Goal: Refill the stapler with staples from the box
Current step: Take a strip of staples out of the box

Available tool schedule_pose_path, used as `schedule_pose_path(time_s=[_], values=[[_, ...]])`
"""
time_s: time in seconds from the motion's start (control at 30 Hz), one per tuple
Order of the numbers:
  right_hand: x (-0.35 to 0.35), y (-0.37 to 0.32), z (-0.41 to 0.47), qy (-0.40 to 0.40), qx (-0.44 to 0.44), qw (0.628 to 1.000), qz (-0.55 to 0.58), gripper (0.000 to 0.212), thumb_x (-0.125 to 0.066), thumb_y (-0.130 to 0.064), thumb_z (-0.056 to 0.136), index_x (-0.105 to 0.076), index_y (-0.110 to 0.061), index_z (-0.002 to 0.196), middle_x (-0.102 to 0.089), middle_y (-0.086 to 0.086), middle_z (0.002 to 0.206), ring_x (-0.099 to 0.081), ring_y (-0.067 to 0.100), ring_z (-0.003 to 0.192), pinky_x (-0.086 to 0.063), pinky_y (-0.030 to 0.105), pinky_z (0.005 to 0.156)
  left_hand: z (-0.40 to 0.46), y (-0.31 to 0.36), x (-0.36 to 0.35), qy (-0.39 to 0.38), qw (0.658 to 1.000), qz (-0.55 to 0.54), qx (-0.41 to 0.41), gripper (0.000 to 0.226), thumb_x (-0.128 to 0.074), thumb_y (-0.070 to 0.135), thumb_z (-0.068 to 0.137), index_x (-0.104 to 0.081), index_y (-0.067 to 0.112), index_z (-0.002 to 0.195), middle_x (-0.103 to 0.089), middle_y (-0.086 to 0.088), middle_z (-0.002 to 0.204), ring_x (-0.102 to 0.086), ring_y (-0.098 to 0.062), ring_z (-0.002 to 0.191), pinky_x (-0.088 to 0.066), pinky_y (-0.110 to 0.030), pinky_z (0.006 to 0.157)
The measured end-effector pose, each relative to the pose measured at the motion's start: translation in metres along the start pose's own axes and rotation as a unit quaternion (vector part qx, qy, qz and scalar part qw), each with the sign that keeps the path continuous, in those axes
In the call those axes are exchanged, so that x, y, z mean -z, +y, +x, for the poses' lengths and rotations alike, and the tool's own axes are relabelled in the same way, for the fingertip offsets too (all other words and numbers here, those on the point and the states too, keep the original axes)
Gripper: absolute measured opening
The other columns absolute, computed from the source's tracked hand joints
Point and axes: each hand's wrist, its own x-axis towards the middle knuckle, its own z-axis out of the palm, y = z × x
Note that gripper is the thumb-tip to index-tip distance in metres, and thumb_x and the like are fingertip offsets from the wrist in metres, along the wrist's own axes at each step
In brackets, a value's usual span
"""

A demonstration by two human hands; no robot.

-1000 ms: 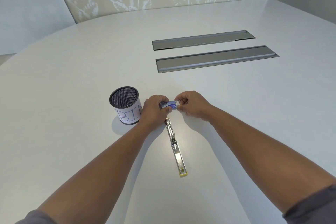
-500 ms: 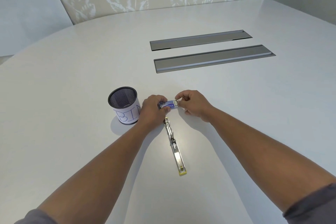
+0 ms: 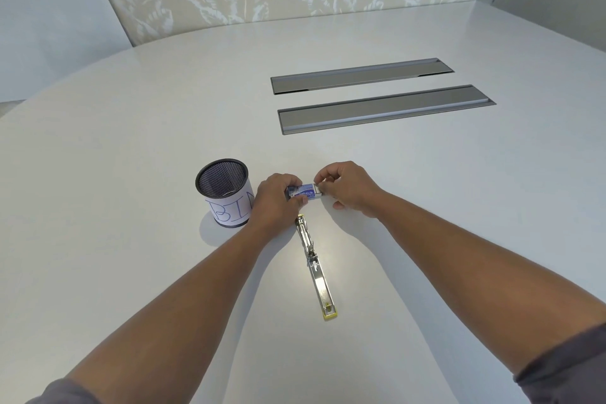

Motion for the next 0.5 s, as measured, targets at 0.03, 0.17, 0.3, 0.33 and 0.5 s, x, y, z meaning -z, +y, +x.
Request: schedule_pose_path(time_s=[0.03, 0.17, 0.3, 0.33, 0.5], values=[[0.0008, -0.0006, 0.0005, -0.005, 0.003, 1.000, -0.015, 0.014, -0.066, -0.014, 0.091, -0.074, -0.025, 0.087, -0.060, -0.002, 0.084, -0.057, 0.012, 0.072, -0.050, 0.017, 0.049, -0.0004, 0.0000, 0.0001, 0.001, 1.000, -0.002, -0.001, 0.024, -0.078, 0.018, 0.084, -0.071, 0.020, 0.107, -0.056, 0.007, 0.098, -0.055, -0.019, 0.097, -0.041, -0.029, 0.080], [0.0031, -0.0014, 0.0017, -0.013, 0.016, 0.999, -0.050, 0.013, -0.067, -0.015, 0.091, -0.074, -0.025, 0.088, -0.059, -0.001, 0.085, -0.057, 0.012, 0.072, -0.051, 0.017, 0.048, -0.0014, -0.0004, 0.0008, 0.004, 1.000, -0.002, -0.007, 0.025, -0.078, 0.017, 0.084, -0.071, 0.019, 0.108, -0.055, 0.008, 0.097, -0.055, -0.019, 0.098, -0.041, -0.029, 0.081], [0.0058, -0.0035, 0.0023, -0.028, 0.033, 0.996, -0.075, 0.011, -0.070, -0.014, 0.089, -0.073, -0.024, 0.087, -0.061, -0.002, 0.083, -0.057, 0.012, 0.071, -0.052, 0.020, 0.049, -0.0026, 0.0001, 0.0016, 0.005, 1.000, -0.006, -0.010, 0.027, -0.078, 0.016, 0.084, -0.070, 0.018, 0.110, -0.056, 0.006, 0.100, -0.056, -0.020, 0.100, -0.043, -0.030, 0.084], [0.0065, -0.0046, 0.0028, -0.031, 0.033, 0.995, -0.084, 0.011, -0.070, -0.013, 0.089, -0.073, -0.024, 0.088, -0.061, -0.002, 0.083, -0.058, 0.012, 0.070, -0.052, 0.020, 0.049, -0.0028, 0.0000, 0.0017, 0.006, 1.000, -0.007, -0.010, 0.027, -0.078, 0.016, 0.084, -0.070, 0.018, 0.110, -0.056, 0.006, 0.100, -0.056, -0.020, 0.100, -0.043, -0.030, 0.083], [0.0083, -0.0091, 0.0050, -0.037, 0.040, 0.990, -0.128, 0.010, -0.071, -0.013, 0.088, -0.073, -0.023, 0.088, -0.064, -0.001, 0.087, -0.060, 0.012, 0.069, -0.052, 0.020, 0.049, -0.0035, 0.0013, 0.0025, 0.004, 1.000, -0.007, -0.010, 0.025, -0.077, 0.016, 0.084, -0.070, 0.018, 0.108, -0.057, 0.006, 0.100, -0.055, -0.019, 0.099, -0.040, -0.028, 0.080]])
